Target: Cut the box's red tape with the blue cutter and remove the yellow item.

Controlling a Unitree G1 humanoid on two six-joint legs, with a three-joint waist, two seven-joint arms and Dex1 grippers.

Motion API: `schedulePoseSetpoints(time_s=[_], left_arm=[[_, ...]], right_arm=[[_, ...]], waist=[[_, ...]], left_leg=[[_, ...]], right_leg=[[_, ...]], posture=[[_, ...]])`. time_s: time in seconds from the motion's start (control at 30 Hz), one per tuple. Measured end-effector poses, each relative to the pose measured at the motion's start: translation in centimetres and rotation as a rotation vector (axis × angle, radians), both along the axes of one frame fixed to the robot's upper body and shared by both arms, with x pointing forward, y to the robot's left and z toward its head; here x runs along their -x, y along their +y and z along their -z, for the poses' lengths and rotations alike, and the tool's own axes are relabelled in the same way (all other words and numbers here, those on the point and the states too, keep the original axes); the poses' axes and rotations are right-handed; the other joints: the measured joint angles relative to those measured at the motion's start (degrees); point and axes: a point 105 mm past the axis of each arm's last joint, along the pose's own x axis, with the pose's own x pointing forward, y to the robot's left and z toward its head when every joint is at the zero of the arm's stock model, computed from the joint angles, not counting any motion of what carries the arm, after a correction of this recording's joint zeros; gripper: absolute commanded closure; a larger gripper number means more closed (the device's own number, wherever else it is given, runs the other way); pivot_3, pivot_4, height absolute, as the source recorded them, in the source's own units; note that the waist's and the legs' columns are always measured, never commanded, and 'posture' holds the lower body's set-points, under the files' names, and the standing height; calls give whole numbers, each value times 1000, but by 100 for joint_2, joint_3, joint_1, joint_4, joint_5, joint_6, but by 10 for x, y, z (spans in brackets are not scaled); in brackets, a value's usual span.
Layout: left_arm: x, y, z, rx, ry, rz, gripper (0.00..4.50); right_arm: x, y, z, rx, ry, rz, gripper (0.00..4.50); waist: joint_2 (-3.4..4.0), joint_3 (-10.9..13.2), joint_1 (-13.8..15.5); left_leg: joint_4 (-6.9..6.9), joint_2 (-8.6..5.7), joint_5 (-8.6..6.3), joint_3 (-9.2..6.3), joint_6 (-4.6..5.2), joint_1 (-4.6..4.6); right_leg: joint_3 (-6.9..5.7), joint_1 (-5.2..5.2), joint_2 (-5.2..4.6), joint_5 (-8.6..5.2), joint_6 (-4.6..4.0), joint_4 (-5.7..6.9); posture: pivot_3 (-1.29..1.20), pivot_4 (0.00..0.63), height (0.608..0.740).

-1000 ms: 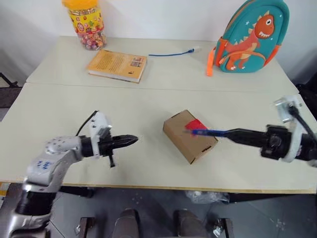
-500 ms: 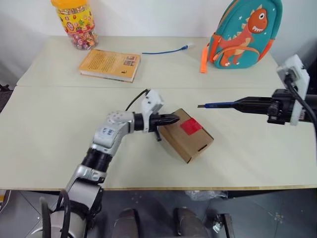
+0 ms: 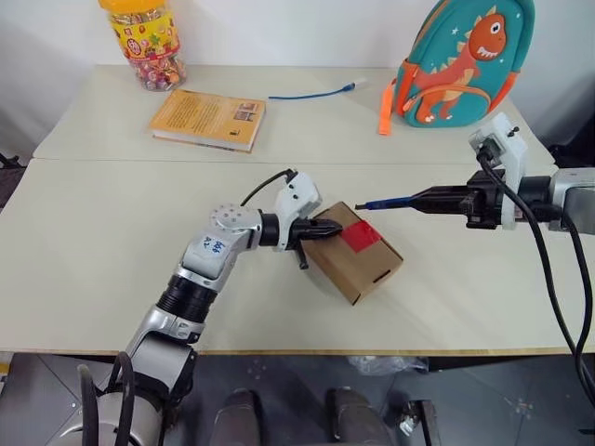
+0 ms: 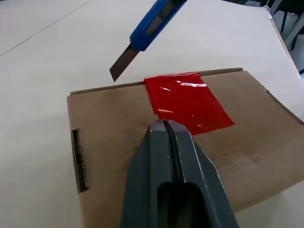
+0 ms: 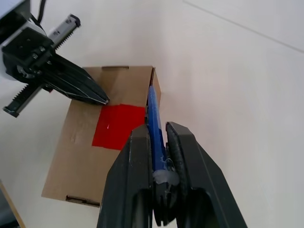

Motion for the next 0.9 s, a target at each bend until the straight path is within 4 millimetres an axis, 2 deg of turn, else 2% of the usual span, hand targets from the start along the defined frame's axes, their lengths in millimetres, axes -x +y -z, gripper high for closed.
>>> schedulePoseSetpoints(time_s=[0.7,0.9], left_arm=[[2,1,2,-7,-6,-15,4500],[2,1,2,-7,-4,-14,4500]], right_arm=[[-2,0,4,0,15,2,4339],[-7,1,-13,-12,-39,4,4339]], waist=[[1,-1,-4],[2,-1,-12]], left_leg=[[23,0,-1,-3,2,1],[27,0,-1,-3,2,1]], right_leg=[[0,5,0,0,0,15],[0,5,0,0,0,18]], posture=[[0,150,740],[0,150,740]])
